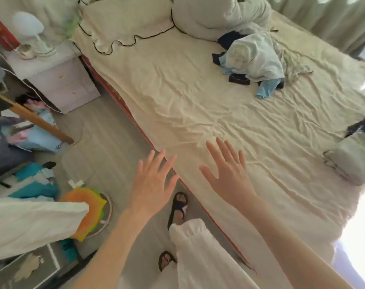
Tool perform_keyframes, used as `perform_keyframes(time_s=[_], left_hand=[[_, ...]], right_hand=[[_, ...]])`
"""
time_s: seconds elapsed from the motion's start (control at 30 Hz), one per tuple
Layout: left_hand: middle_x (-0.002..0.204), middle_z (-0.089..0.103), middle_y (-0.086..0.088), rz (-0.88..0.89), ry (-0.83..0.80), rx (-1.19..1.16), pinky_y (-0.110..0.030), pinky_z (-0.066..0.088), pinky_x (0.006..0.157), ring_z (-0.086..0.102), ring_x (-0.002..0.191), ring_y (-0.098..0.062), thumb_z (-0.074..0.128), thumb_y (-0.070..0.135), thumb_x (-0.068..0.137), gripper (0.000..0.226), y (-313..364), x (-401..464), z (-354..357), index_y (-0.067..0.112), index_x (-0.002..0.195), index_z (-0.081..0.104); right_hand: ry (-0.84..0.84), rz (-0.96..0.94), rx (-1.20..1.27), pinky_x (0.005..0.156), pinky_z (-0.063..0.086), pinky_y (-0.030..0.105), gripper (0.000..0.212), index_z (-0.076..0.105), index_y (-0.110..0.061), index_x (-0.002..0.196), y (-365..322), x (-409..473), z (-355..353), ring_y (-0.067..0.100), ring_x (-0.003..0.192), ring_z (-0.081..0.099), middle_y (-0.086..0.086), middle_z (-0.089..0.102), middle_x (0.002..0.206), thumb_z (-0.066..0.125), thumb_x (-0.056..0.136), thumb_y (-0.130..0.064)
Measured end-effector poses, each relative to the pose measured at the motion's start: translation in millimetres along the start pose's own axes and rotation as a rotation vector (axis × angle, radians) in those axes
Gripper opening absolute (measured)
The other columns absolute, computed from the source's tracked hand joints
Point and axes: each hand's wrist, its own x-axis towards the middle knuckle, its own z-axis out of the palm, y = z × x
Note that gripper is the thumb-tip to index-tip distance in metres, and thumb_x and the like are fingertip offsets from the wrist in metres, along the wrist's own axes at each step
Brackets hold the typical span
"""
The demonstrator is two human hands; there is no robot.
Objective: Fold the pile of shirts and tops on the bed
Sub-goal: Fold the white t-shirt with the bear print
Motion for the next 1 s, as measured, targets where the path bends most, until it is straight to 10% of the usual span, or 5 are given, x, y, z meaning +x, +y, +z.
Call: perform_keyframes(time_s=[0.2, 0.4, 1.0], left_hand=[[0.153, 0.027, -0.012, 0.09, 0.006, 0.088, -0.05, 0.019, 0.111, 0.021, 0.141, -0.037, 0.03, 0.045, 0.09, 0.057, -35.0, 157.5, -16.0, 0.022, 0.142, 0.04], [0.159, 0.0, -0.004, 0.088, -0.145, 0.155, -0.043, 0.005, 0.117, -0.006, 0.145, -0.026, 0.03, 0.041, 0.099, 0.055, -50.9, 327.9, -20.3, 0.028, 0.15, 0.014], [0.159, -0.005, -0.003, 0.187, -0.4, 0.255, -0.046, 0.003, 0.117, -0.008, 0.145, -0.024, 0.035, 0.034, 0.099, 0.061, -51.5, 723.7, 57.7, 0.029, 0.15, 0.003]], right_hand=[[0.033, 0.11, -0.026, 0.117, -0.002, 0.046, 0.063, 0.017, -0.029, 0.15, 37.2, 135.8, -3.3, 0.021, 0.147, 0.0, 0.0, 0.009, 0.159, 0.04, 0.095, -0.048], [-0.009, 0.229, -0.067, 0.117, 0.004, 0.048, 0.061, 0.018, -0.025, 0.15, 99.6, 287.5, -12.6, 0.024, 0.147, 0.006, 0.005, 0.014, 0.158, 0.04, 0.097, -0.045], [0.091, 0.438, -0.213, 0.109, 0.026, 0.04, 0.051, 0.035, -0.014, 0.142, 297.8, 618.4, -26.6, 0.025, 0.136, 0.031, 0.005, 0.041, 0.144, 0.047, 0.096, -0.031]])
